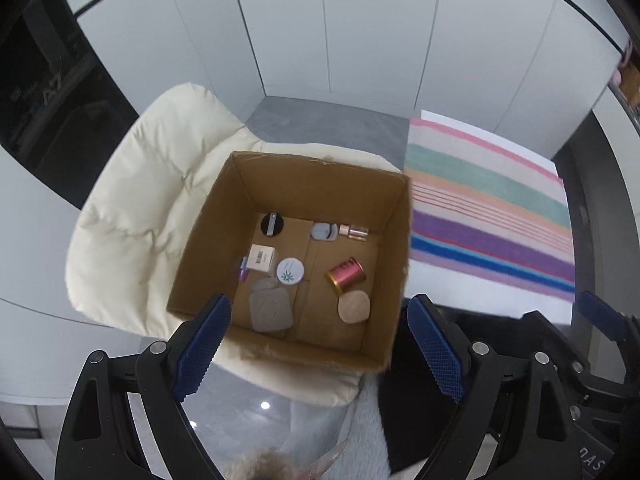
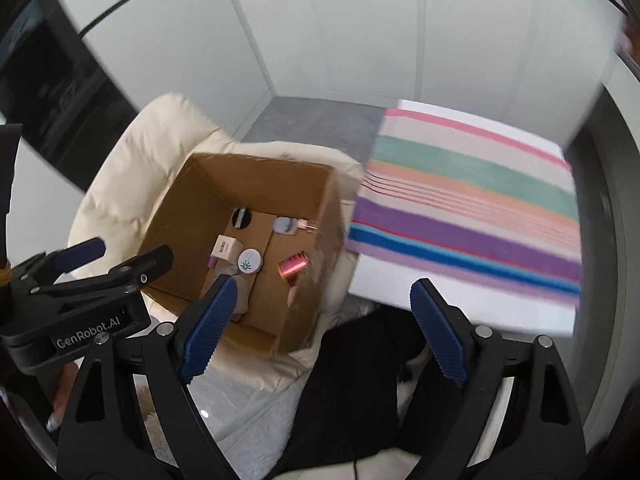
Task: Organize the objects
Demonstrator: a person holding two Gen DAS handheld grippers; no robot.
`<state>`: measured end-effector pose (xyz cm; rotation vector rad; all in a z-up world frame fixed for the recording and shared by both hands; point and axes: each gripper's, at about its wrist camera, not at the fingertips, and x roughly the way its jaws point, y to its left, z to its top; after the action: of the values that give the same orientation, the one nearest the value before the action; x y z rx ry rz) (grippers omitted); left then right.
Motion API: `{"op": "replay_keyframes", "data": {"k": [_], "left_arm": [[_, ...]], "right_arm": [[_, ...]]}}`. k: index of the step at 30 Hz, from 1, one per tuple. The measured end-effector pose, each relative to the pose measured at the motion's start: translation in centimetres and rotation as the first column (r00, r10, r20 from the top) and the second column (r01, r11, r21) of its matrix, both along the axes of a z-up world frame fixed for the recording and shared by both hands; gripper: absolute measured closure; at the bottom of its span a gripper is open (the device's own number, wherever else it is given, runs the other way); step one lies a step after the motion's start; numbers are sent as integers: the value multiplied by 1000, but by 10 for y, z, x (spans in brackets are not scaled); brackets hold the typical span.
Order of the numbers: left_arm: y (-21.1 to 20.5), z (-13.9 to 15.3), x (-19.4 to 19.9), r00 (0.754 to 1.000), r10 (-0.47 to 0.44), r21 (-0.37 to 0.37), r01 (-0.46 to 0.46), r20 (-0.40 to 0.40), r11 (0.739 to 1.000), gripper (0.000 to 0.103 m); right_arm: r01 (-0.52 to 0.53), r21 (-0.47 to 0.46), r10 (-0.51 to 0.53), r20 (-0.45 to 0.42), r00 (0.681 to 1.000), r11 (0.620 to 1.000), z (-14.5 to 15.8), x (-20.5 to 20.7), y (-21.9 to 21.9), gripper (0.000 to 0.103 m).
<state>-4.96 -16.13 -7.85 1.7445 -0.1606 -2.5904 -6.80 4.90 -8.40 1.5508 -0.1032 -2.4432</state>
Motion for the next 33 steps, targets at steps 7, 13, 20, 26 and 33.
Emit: {"op": "replay_keyframes", "data": {"k": [7,13,20,26,33], "left_arm": [[20,22,23,998,-57,34,57,9,998,12],[52,39,48,990,-136,14,137,-24,991,12],[71,49,58,982,-185,22,187,-46,982,12],[79,48,58,979,-196,8,197,-47,980,12],[80,46,59,980,-194,11,195,-46,981,12]], "right_arm": [[141,162,-133,-57,989,977,29,34,36,12],[168,92,-169,9,986,982,34,40,63,11],[222,116,-219,-36,975,968,46,56,77,11],[245,111,-241,-52,969,963,51,62,85,11],[236,119,-231,-54,971,964,52,66,83,11]]}}
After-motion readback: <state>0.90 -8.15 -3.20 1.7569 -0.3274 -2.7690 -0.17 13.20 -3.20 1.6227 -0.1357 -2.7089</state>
